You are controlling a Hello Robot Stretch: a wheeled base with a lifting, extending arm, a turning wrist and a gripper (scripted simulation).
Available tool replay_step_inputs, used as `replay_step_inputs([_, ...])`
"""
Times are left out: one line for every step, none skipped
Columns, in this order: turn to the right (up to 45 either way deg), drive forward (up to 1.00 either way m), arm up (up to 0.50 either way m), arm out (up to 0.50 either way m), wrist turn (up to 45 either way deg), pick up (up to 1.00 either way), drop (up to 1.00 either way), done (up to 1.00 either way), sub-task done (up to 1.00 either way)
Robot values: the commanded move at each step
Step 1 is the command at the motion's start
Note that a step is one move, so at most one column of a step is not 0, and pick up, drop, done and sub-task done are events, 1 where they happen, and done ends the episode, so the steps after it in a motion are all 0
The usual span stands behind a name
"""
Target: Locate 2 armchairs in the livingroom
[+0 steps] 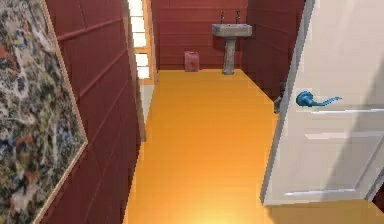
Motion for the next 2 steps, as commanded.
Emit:
replay_step_inputs([0.0,1.00,0.00,0.00,0.0,0.00,0.00,0.00,0.00])
replay_step_inputs([0.0,1.00,0.00,0.00,0.0,0.00,0.00,0.00,0.00])
